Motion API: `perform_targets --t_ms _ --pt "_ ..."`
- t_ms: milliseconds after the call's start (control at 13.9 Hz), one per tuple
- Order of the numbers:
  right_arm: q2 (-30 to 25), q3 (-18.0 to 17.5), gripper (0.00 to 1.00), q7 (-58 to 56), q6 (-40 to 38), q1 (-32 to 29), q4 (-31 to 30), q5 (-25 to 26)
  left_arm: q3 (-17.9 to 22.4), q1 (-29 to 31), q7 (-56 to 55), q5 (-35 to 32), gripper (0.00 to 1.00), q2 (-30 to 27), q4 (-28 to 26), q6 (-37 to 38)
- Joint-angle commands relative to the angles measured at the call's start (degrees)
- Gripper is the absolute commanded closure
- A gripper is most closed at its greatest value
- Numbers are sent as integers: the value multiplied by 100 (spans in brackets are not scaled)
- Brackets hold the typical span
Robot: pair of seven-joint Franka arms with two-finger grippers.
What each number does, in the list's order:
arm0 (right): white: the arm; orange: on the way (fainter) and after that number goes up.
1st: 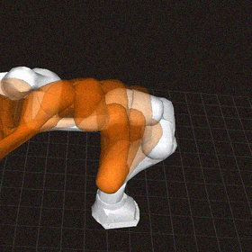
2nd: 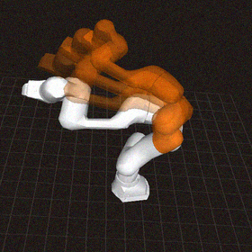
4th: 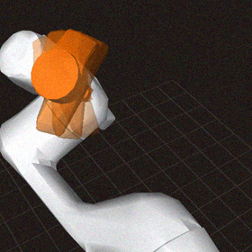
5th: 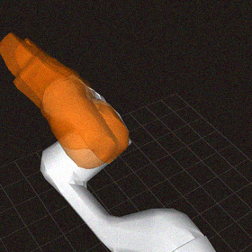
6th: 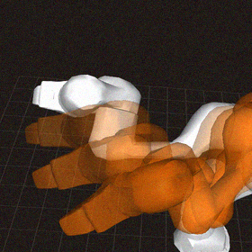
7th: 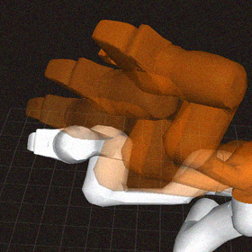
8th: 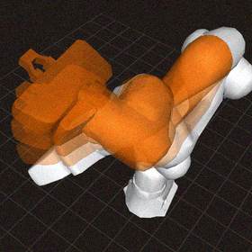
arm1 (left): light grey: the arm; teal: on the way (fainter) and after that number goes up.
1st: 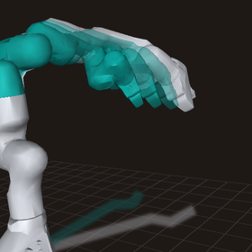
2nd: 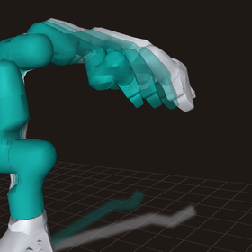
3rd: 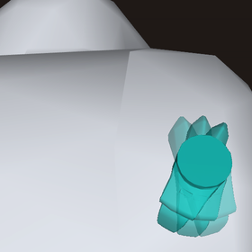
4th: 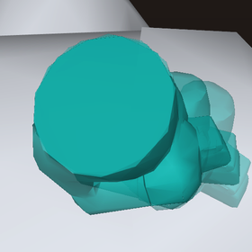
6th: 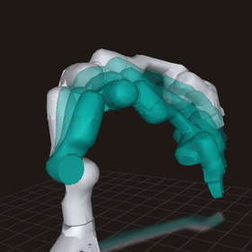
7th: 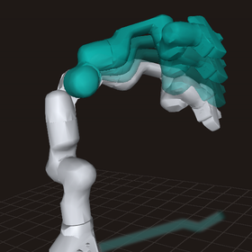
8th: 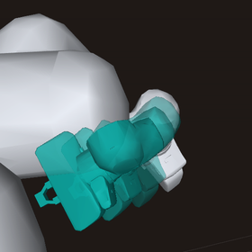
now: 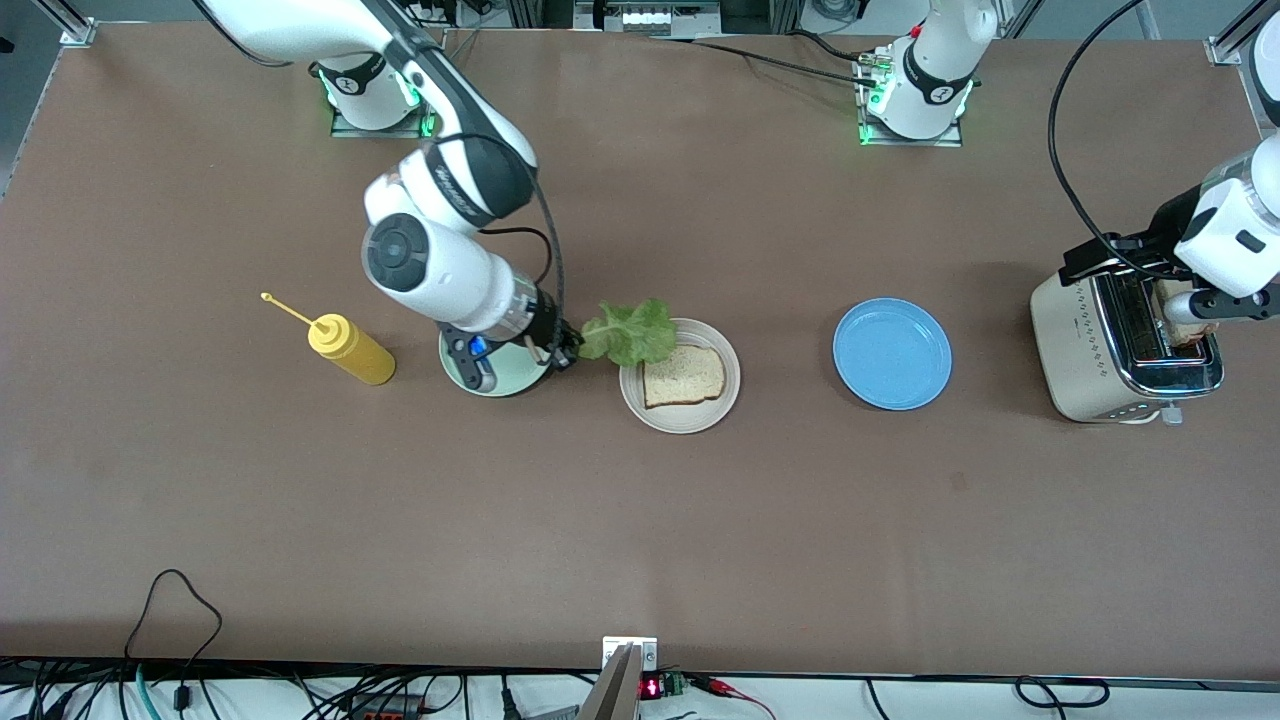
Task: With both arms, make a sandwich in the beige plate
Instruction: 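Lift the lettuce and carry it over the bread on the beige plate, then lower the lettuce onto the bread and open the right gripper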
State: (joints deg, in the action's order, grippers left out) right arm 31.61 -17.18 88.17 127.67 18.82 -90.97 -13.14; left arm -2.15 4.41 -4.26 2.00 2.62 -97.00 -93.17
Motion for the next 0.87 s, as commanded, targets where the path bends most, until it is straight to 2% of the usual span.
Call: perform_targets --t_ms 0,144,433,650,794 --pt "336 57 100 515 485 296 88 -57 4 374 39 -121 0 361 479 210" --pt "521 57 100 814 907 376 88 -57 4 753 214 -121 0 555 559 264" --pt "802 66 100 1096 1216 569 245 -57 4 1316 654 -121 0 827 550 282" --pt "1092 75 100 1290 1734 754 325 -57 12 1440 646 -130 0 1012 550 335" --pt "1180 83 100 1343 1814 816 325 -57 4 1703 855 -121 0 1161 533 352"
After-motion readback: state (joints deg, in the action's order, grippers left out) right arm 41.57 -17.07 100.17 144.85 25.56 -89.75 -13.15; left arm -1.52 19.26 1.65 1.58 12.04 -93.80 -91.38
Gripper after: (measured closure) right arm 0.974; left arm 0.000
